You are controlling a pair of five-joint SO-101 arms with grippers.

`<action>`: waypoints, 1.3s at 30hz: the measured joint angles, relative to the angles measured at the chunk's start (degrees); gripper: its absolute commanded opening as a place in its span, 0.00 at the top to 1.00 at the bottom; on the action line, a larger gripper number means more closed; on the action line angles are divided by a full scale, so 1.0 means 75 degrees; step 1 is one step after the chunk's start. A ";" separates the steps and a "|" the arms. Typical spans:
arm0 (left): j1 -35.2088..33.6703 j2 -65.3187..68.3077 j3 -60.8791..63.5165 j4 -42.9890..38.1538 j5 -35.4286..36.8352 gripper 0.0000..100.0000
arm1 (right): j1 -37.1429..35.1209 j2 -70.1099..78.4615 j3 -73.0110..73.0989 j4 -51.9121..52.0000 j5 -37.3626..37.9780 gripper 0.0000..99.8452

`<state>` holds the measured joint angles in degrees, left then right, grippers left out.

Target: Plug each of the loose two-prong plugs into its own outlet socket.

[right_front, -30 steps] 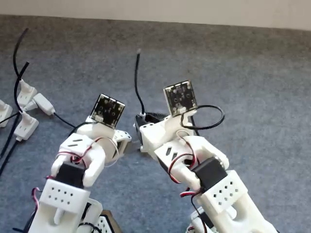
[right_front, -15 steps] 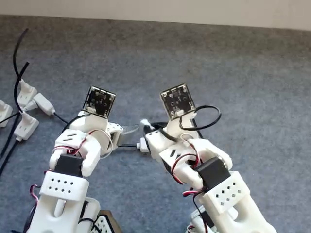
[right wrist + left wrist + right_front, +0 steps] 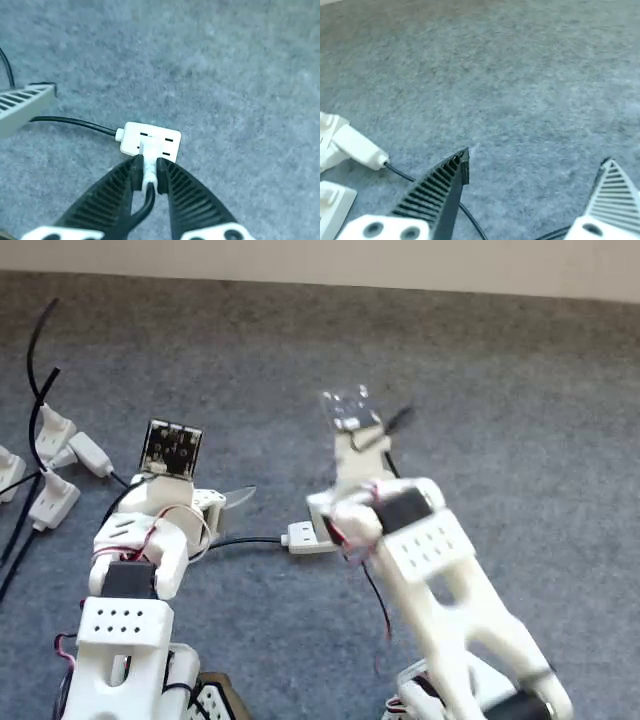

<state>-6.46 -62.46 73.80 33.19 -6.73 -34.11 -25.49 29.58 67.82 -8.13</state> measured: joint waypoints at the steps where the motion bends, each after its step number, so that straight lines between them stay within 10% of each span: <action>1: -0.0035 0.0000 0.0035 -0.0094 0.0000 0.62 | 0.0000 0.0434 -0.0352 0.0152 -0.0035 0.99; 39: -0.0035 0.0000 0.0129 -0.0234 0.0000 0.62 | 0.0352 0.2438 -0.1289 0.0715 -0.0070 0.99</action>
<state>-6.73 -62.46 74.77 31.43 -6.73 -31.47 -7.21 19.91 73.19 -8.66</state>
